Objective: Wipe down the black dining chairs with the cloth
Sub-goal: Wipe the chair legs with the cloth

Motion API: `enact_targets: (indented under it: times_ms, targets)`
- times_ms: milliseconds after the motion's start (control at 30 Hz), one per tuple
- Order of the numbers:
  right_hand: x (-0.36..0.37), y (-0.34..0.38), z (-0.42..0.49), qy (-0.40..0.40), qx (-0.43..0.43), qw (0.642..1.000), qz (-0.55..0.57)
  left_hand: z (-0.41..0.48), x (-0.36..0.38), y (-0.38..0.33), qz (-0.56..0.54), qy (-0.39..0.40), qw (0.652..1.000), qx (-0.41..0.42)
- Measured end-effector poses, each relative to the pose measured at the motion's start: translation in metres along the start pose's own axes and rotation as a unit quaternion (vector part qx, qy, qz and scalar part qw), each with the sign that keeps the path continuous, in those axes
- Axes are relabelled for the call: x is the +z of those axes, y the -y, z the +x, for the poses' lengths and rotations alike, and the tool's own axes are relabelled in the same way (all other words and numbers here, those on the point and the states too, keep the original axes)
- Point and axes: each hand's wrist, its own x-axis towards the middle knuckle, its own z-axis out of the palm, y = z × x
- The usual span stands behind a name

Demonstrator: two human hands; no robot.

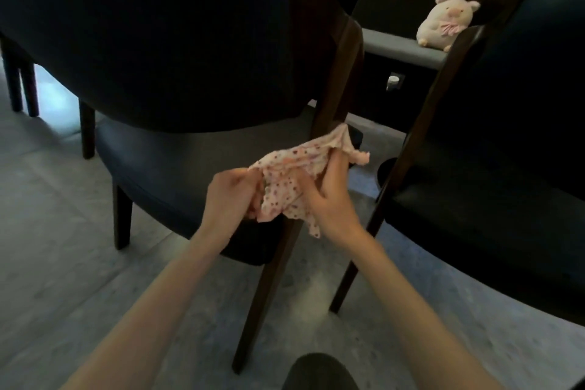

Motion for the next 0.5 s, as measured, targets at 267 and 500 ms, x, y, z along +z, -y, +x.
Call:
enact_targets:
  times_ms: [267,500]
  targets:
    - [-0.055,0.025,0.042,-0.039,-0.054,0.998,0.003,0.009,0.034,-0.04,-0.476,0.137,0.863,-0.097]
    - [-0.039,0.021,0.053,-0.023,-0.018,0.996,0.085,0.003,0.061,-0.045,-0.17,0.154,0.962,0.147]
